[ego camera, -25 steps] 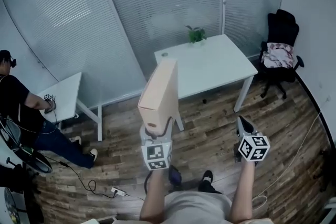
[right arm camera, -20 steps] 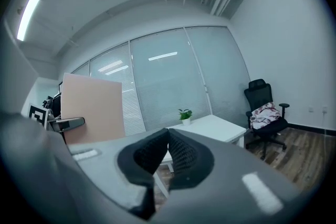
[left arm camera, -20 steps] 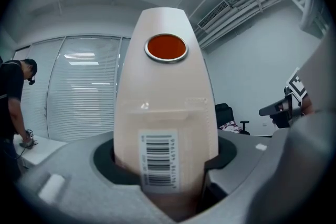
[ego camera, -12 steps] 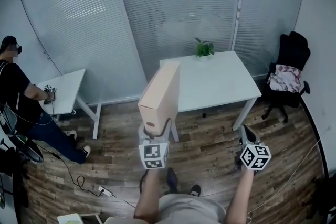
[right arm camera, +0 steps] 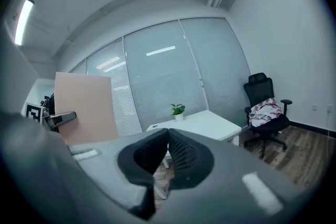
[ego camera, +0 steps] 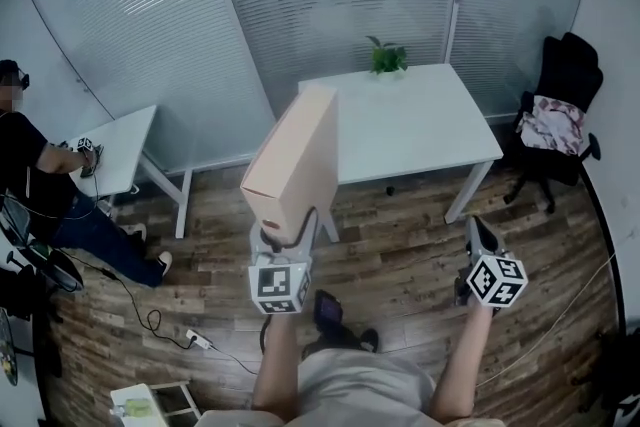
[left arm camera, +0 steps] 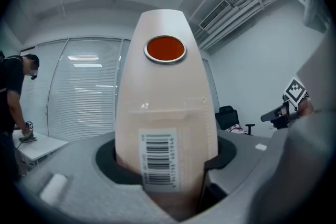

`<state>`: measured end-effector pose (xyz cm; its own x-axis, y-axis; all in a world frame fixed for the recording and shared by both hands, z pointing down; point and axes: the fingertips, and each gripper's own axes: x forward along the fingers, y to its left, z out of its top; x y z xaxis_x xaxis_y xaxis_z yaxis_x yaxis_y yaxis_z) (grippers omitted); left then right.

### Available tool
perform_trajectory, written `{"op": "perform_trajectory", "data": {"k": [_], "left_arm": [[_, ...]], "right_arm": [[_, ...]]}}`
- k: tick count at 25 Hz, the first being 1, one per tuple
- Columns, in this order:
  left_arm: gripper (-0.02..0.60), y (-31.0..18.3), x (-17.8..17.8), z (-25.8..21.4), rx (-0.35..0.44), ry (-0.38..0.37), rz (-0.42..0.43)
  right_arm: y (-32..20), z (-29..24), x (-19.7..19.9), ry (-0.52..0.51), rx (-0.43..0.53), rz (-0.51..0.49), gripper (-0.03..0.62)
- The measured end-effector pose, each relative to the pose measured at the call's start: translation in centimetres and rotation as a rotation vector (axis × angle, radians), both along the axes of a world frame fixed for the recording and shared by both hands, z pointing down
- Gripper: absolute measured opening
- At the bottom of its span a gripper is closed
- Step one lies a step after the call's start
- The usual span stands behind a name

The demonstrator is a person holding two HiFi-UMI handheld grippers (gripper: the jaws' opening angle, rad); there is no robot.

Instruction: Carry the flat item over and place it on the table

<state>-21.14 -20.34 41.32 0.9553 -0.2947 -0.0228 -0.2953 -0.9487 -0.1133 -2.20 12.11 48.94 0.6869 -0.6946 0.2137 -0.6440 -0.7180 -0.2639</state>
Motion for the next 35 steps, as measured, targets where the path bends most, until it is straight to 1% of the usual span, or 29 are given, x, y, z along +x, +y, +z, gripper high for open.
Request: {"op": "perform_trajectory", "data": {"k": [2, 7, 9, 12, 18, 22, 26, 29, 32, 35], "left_arm": [[0.304, -0.5, -0.6, 0.3, -0.004, -0.006, -0.029], [0.305, -1.1, -1.4, -0.2, -0.030, 0.025, -0.068], [0.305, -1.3, -1.2, -0.1, -0.029, 0.025, -0.077], [0.305, -1.5, 0.1, 0.2, -0.035, 0.024, -0.070], [0.305, -2.4, 3.7, 1.3, -0.075, 0.021, -0.050], [0.305, -2.6, 6.4, 2.1, -0.088, 0.019, -0.046], [0.305, -3.0, 10.1, 2.2, -0.083, 0.022, -0.034], [0.305, -4.6, 12.8, 2.9, -0.056, -0.004, -0.043], [0.305, -7.0, 15.3, 3.7, -0.077, -0.035, -0.059], [0.304, -9.4, 18.4, 2.8, -0.098, -0.021, -0.068]], "right_arm": [[0.2, 0.7, 0.0, -0.019, 0.002, -0.001, 0.002], [-0.2, 0.6, 0.2, -0.009, 0.002, -0.013, 0.002], [-0.6, 0.6, 0.3, -0.005, -0.002, -0.023, 0.002], [-1.2, 0.5, 1.3, -0.002, -0.005, -0.026, 0.002], [-2.5, 0.3, 3.6, 0.005, -0.023, -0.037, 0.002], [-3.1, 0.8, 5.6, 0.004, -0.048, -0.047, 0.002], [-4.0, 0.6, 9.5, 0.002, -0.038, -0.049, 0.002], [-6.2, 0.0, 12.5, 0.012, -0.035, -0.065, 0.002], [-9.2, -0.9, 15.1, 0.017, -0.045, -0.096, 0.002], [-11.4, -2.1, 17.9, 0.029, -0.052, -0.111, 0.002]]}}
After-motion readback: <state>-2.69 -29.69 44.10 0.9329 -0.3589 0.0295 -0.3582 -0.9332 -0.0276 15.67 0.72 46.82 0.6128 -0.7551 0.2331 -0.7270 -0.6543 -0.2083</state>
